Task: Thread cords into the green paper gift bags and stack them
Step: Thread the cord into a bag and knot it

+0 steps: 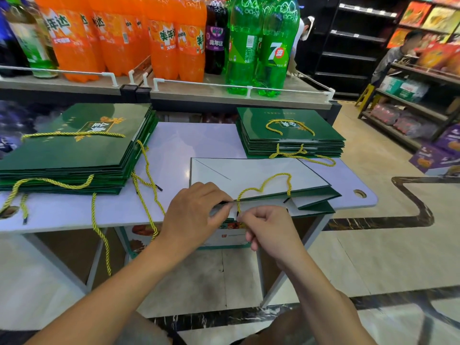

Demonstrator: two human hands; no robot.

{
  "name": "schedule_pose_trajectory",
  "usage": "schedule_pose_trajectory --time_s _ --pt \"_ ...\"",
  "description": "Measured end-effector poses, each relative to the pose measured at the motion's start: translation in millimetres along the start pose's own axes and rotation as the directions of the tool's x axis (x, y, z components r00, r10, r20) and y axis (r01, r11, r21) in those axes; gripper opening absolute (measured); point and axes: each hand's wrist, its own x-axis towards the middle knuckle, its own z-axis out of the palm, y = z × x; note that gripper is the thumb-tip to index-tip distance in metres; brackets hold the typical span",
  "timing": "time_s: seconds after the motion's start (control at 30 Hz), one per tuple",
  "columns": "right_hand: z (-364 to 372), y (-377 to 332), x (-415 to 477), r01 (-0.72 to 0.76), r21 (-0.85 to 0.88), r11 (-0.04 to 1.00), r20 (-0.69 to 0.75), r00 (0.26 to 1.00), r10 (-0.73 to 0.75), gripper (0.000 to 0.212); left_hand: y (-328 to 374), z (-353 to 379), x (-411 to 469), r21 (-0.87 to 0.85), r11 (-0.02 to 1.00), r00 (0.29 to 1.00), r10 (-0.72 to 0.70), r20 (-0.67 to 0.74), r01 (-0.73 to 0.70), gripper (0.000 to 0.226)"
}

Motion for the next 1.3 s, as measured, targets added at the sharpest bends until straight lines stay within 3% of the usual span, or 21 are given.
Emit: schedule_pose_trajectory --time_s 0.13,0.2,0.3,0.37,0.43,0.5,0.57,0.63,0.7,0.77,0.97,1.13,1.3 --pt "3.4 -0.8 -6.7 0.031 -0.03 0.999 0.013 0.999 -0.03 0.027 -0.4 -1.7 0.8 0.005 1.0 0.999 0.002 0.04 -0.002 0.018" --pt "-1.0 -4.6 -13.1 0.13 -0.27 0.954 0.042 0.991 -0.124 0.037 0.3 -7.1 1.1 -0.026 0.999 0.995 -0.024 0.098 0.027 0.025" --pt "-23.8 -26.0 -21.1 0.262 -0.625 0.736 0.078 0.958 -0.275 0.038 1.8 -17.4 5.8 -0.114 0.988 0.976 -0.078 0.201 0.103 0.037" --pt "-43.8 -46.9 -10.5 0.303 -0.721 0.623 0.059 0.923 -0.381 0.024 0.9 -20.2 13.9 -0.142 0.974 0.959 -0.136 0.248 0.175 0.042" --pt "-61.5 -61.3 17.6 0.411 -0.79 0.455 0.189 0.869 -0.457 0.016 -2.7 -18.8 23.2 -0.03 0.984 0.949 -0.162 0.272 0.176 0.046" --pt "-71.8 -62.2 54.1 0.524 -0.81 0.263 0.407 0.825 -0.391 0.032 -5.4 -16.5 30.7 0.095 0.983 0.907 -0.18 0.382 0.155 0.054" --pt "-72.1 -56.6 80.1 0.57 -0.805 0.166 0.509 0.807 -0.299 0.023 -6.4 -14.8 33.7 0.122 0.983 0.821 -0.181 0.542 0.136 0.061" --pt "-70.9 -55.5 94.9 0.609 -0.777 0.157 0.558 0.783 -0.275 0.011 -6.1 -14.1 33.8 0.136 0.986 0.755 -0.161 0.636 0.095 0.065" --pt "-70.5 -65.9 99.8 0.622 -0.739 0.259 0.565 0.781 -0.265 0.011 -6.1 -15.0 34.1 0.139 0.986 0.728 -0.158 0.668 0.087 0.068" --pt "-71.9 -79.4 103.7 0.609 -0.699 0.376 0.562 0.792 -0.238 0.01 -7.0 -15.3 34.0 0.136 0.987 0.721 -0.157 0.675 0.088 0.071" --pt "-72.5 -98.9 114.0 0.57 -0.666 0.481 0.558 0.809 -0.187 0.011 -9.2 -14.1 32.8 0.153 0.987 0.722 -0.144 0.676 0.054 0.081" --pt "-66.4 -94.4 119.8 0.571 -0.672 0.472 0.519 0.817 -0.251 0.022 -9.8 -12.6 32.5 0.196 0.98 0.721 -0.148 0.677 0.017 0.086" --pt "-43.9 -59.4 134.5 0.484 -0.843 0.233 0.397 0.854 -0.337 0.056 -8.9 -12.6 32.3 0.213 0.977 0.709 -0.152 0.689 0.002 0.09"
